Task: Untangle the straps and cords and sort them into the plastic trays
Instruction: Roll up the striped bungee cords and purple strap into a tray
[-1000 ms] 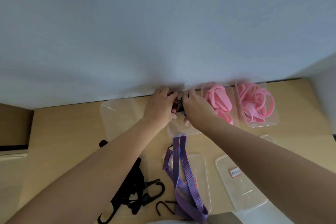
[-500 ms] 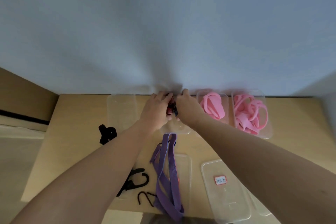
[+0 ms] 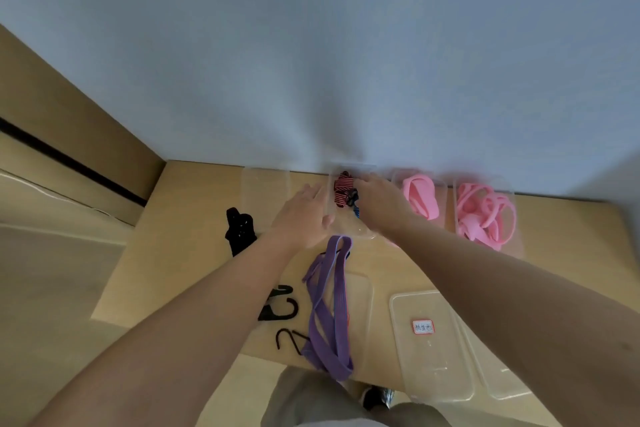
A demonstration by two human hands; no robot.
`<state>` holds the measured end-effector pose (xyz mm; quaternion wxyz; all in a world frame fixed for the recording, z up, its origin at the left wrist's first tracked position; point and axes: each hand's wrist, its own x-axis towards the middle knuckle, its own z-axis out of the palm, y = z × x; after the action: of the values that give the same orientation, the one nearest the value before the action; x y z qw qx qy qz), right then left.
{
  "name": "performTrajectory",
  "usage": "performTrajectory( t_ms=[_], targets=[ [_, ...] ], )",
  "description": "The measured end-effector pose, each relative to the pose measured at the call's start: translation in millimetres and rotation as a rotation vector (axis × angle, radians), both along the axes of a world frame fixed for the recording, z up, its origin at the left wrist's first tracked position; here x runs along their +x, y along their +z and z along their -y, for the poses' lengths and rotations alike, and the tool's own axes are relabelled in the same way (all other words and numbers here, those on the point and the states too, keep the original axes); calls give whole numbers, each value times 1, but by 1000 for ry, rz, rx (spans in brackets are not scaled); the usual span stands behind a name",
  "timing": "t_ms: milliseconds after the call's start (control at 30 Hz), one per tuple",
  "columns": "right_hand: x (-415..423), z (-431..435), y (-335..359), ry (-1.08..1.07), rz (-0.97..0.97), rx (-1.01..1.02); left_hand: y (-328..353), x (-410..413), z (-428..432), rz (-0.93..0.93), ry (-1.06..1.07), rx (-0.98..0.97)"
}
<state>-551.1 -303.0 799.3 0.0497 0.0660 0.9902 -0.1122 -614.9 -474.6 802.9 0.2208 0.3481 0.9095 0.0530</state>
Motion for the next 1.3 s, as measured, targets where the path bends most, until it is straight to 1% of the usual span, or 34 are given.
performTrajectory(
  t_ms=[133, 267, 400, 567, 667, 800, 867, 900, 967, 1033, 1067, 1133, 1200, 1233, 1300],
  targets=[
    [16, 20, -3, 26, -62, -26, 4, 17, 27, 54, 8, -29],
    [37, 45, 6, -1, -46, -71, 3, 34, 48, 109, -29, -60],
    [58, 70, 12, -143, -18, -94, 6, 47, 73, 131, -101, -34],
    [86, 107, 7, -368, 51, -132, 2, 60, 104, 197, -112, 1],
    [105, 134, 4, -450, 93, -160, -5, 66, 122, 194, -134, 16],
    [117, 165, 0, -526, 122, -218, -8, 73, 134, 189, -106, 92],
    [113, 174, -2, -560, 111, -320, -5, 74, 131, 202, -81, 119],
    [109, 177, -7, -579, 107, -396, -6, 73, 128, 218, -56, 129],
    [102, 185, -13, -614, 83, -562, -13, 68, 119, 284, 61, 167],
    [95, 192, -24, -692, -8, -829, -21, 64, 108, 342, 214, 217],
    [92, 194, -28, -726, -45, -919, -25, 62, 102, 373, 284, 239],
    [87, 188, -41, -821, -38, -1064, -32, 59, 91, 438, 402, 250],
    [83, 181, -43, -854, -41, -1154, -39, 53, 79, 525, 508, 280],
    [81, 178, -47, -876, -50, -1161, -44, 51, 74, 586, 570, 314],
    [78, 173, -44, -905, 27, -1130, -43, 48, 66, 660, 674, 365]
  ],
)
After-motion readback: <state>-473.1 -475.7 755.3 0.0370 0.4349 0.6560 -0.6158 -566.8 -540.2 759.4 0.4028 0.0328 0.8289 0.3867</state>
